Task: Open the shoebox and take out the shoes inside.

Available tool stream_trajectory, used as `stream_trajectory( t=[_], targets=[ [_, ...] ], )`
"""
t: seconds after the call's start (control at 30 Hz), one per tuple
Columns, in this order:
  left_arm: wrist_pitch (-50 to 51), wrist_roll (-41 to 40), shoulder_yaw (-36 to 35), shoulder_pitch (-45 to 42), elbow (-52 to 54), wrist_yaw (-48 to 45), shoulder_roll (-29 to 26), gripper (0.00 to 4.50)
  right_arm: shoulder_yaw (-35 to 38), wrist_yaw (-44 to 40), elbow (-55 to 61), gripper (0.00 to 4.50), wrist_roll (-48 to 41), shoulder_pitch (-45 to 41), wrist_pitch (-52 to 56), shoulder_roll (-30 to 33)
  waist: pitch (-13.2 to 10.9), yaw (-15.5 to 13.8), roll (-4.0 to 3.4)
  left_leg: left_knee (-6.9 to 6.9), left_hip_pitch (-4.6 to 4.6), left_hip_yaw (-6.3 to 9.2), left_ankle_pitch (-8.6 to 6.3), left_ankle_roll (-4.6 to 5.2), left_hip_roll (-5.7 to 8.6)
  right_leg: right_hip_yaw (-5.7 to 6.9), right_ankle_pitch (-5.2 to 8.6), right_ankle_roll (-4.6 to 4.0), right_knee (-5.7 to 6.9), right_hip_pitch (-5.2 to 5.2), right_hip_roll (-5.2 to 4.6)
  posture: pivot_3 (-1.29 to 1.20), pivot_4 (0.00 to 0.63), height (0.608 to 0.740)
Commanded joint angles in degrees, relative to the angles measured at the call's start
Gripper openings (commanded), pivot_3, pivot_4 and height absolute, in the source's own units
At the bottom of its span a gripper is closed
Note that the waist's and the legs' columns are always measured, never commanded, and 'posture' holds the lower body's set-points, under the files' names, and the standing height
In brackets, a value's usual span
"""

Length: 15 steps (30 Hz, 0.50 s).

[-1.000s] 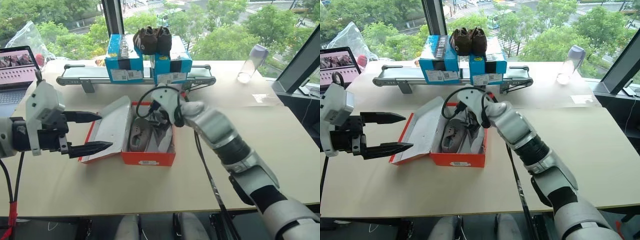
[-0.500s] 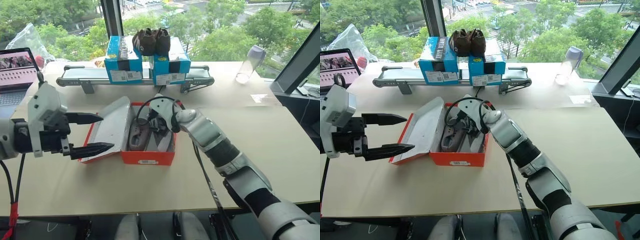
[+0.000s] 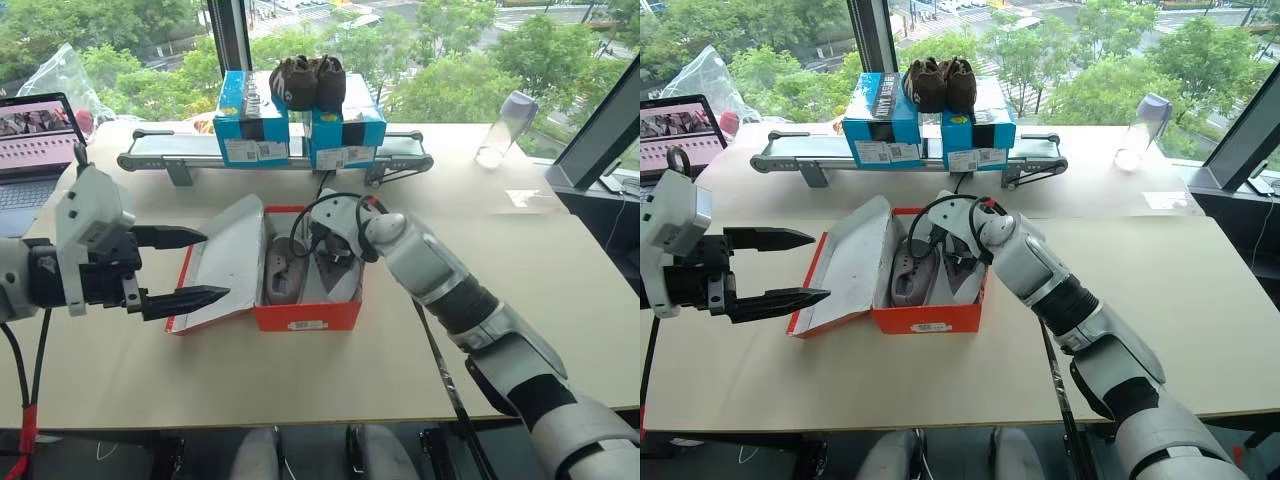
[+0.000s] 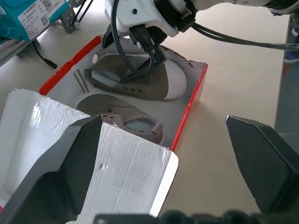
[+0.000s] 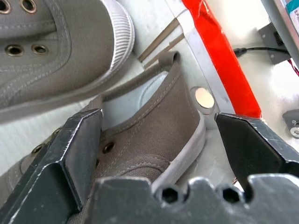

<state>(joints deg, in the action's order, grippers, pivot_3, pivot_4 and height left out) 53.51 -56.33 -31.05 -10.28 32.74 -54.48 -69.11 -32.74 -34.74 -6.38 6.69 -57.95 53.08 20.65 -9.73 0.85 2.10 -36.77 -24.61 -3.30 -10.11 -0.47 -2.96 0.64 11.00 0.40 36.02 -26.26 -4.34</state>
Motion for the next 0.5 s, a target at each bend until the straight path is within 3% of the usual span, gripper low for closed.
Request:
stream_trajectory(
  t=[0.03, 0.27, 0.3, 0.33, 0.5],
  targets=[
    [-1.4, 0.7, 0.1, -0.7, 0.0, 0.0, 0.1, 4.5, 1.2, -0.3, 2.2, 4.48, 1.5, 0.5, 1.9, 1.3, 0.0, 0.0, 0.0, 0.0, -0.03, 0.0, 0.0, 0.0, 0.0, 0.01, 0.0, 0.03, -0.02, -0.01, 0.0, 0.0, 0.15, 0.74],
    [-1.7, 0.9, 0.5, -1.1, -0.1, -0.2, 0.0, 4.5, 0.4, -1.9, 1.5, 4.48, 1.3, 3.2, 3.8, 1.5, 0.0, -0.1, 0.01, -0.01, -0.05, 0.0, -0.01, 0.0, 0.03, 0.02, 0.0, 0.05, -0.15, 0.06, -0.04, 0.0, 0.15, 0.74],
    [-1.7, 0.9, 0.5, -1.1, -0.1, -0.2, 0.0, 4.5, 0.8, -2.0, 1.3, 3.97, 1.1, 3.3, 4.2, 1.3, 0.0, -0.1, 0.01, -0.01, -0.03, 0.0, -0.01, 0.0, 0.03, 0.02, 0.03, 0.0, -0.14, 0.07, -0.04, 0.0, 0.15, 0.74],
    [-1.7, 0.9, 0.5, -1.1, -0.1, -0.2, 0.0, 4.5, 1.1, -2.1, 1.1, 3.79, 1.0, 3.4, 4.4, 1.2, 0.0, -0.1, 0.01, 0.0, -0.02, 0.0, -0.01, 0.0, 0.02, 0.02, 0.07, -0.07, -0.14, 0.07, -0.03, 0.0, 0.15, 0.74],
    [-1.6, 0.9, 0.5, -1.2, 0.0, 0.0, 0.0, 4.5, 2.2, -2.2, 0.9, 2.02, 0.7, 3.0, 5.1, 0.1, 0.0, 0.0, 0.01, -0.01, 0.02, 0.0, 0.0, 0.0, 0.02, 0.02, 0.1, -0.13, -0.06, 0.07, -0.02, 0.0, 0.15, 0.74]
  ],
)
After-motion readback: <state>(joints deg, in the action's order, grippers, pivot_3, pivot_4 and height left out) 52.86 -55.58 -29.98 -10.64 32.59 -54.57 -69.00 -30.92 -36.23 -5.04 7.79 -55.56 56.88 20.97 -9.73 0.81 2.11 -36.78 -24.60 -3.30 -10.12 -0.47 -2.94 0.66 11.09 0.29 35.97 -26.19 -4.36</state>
